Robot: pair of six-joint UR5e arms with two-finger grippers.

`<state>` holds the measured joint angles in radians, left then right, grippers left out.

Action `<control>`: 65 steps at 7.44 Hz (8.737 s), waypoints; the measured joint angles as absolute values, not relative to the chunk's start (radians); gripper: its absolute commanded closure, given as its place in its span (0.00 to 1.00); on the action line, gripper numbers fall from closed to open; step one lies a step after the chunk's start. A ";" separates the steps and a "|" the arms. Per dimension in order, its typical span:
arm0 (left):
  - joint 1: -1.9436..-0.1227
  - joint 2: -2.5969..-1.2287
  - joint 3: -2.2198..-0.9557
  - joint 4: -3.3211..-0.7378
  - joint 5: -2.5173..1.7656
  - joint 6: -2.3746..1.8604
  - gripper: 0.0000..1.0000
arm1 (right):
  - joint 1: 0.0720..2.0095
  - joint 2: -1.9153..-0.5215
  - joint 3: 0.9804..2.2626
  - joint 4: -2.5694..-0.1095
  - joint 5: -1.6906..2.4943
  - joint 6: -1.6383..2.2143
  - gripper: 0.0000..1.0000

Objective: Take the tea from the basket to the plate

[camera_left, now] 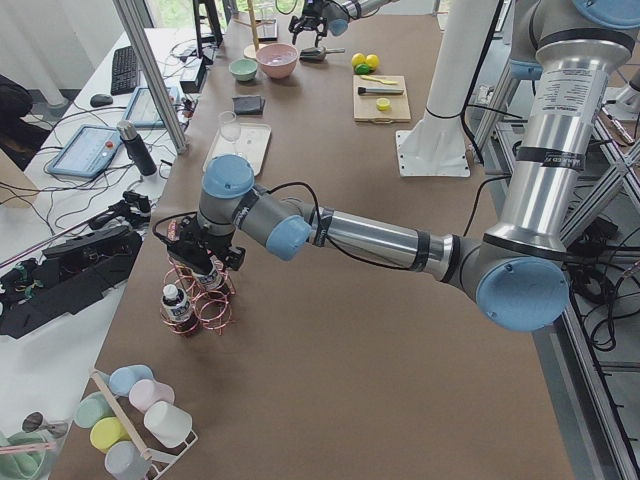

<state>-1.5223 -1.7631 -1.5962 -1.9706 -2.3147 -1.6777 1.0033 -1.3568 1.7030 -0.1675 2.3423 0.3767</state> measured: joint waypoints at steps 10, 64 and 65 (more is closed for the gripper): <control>-1.439 -1.967 -1.461 -1.991 -2.092 -2.337 0.24 | 0.772 -1.314 1.696 0.053 2.072 0.412 0.00; -0.443 -2.643 -1.874 -0.959 -1.515 -2.934 1.00 | 0.717 -1.184 1.687 -0.067 1.922 0.336 1.00; -0.443 -2.641 -1.874 -0.959 -1.516 -2.933 1.00 | 0.770 -1.170 1.740 -0.128 1.955 0.377 1.00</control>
